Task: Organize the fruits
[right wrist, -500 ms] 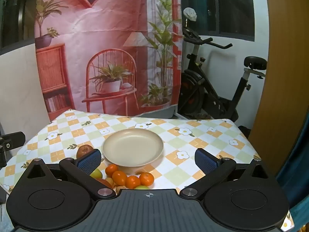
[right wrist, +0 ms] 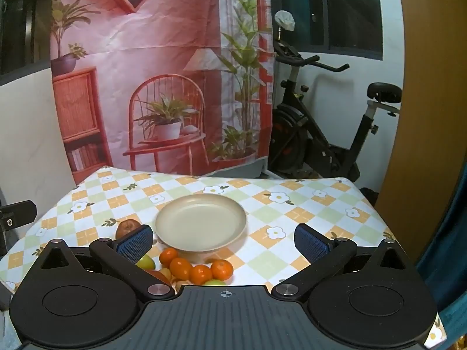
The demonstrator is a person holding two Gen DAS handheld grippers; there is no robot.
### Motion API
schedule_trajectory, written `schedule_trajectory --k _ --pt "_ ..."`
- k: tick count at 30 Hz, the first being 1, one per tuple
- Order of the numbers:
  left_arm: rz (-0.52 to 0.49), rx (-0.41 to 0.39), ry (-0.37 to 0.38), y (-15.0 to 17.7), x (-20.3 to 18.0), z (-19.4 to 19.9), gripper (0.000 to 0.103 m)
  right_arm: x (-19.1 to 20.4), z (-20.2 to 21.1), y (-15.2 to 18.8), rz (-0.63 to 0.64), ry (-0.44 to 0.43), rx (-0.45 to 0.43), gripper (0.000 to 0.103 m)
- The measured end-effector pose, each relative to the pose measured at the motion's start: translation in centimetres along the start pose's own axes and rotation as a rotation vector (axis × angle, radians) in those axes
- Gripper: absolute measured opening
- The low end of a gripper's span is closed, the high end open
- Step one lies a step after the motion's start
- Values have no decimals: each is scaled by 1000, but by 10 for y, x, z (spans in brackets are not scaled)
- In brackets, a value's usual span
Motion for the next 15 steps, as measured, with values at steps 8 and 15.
schedule_trajectory --k 8,15 --pt "14 0 1 0 -1 -1 103 2 1 2 -8 5 -3 103" --pt "15 1 7 1 -4 -1 103 1 2 2 -9 3 -3 103"
Point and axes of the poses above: each gripper's, at about its wrist camera, not at the fingertips, and z roughly against the way its jaws point, x to its left, y to its underside, the point moved 5 cm from there along -z, roughly the way its jaws point, and after that the axes turned 4 degrees about -z, right-handed, at the moved point
